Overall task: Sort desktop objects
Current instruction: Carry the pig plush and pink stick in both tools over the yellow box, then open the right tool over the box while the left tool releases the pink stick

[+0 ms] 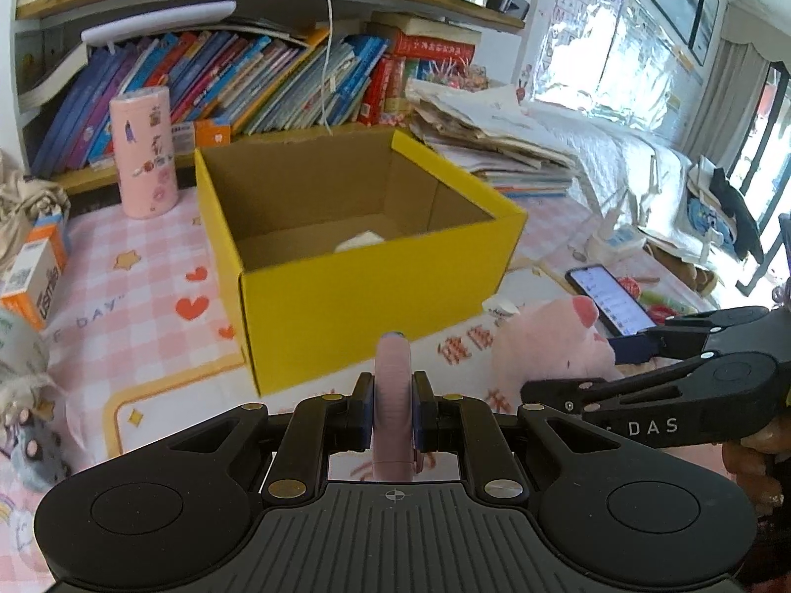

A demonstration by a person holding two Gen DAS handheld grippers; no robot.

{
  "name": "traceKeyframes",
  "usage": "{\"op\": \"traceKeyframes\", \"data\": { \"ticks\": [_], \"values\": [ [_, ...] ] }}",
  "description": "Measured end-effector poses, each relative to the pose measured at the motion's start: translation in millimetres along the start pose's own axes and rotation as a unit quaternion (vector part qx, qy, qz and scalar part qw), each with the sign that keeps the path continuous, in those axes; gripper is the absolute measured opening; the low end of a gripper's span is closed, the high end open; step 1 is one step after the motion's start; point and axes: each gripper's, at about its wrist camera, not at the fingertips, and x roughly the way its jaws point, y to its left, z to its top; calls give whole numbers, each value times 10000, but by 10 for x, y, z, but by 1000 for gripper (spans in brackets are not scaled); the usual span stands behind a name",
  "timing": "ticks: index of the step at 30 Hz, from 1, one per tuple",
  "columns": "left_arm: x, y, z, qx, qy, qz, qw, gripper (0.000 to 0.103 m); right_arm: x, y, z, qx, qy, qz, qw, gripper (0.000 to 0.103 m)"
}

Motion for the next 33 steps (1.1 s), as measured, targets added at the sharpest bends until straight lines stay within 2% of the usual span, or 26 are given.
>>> {"op": "traceKeyframes", "data": {
  "ticks": [12,18,22,25,33],
  "values": [
    [-21,-157,579,8,-768,318,9965,13,-114,-201,724,-439,-995,631,9921,63],
    [73,-138,869,78,-1001,587,9932,13,26,-194,1098,-763,-1151,865,9866,63],
    [193,-39,997,94,-1000,818,9916,13,196,-183,1325,-1013,-1186,945,9832,63],
    [383,47,1064,53,-792,920,9926,14,435,-177,1493,-1184,-1057,990,9823,63],
    [875,132,1045,76,-156,1120,9936,14,1306,-89,1777,-1735,-136,963,9800,63]
  ]
}}
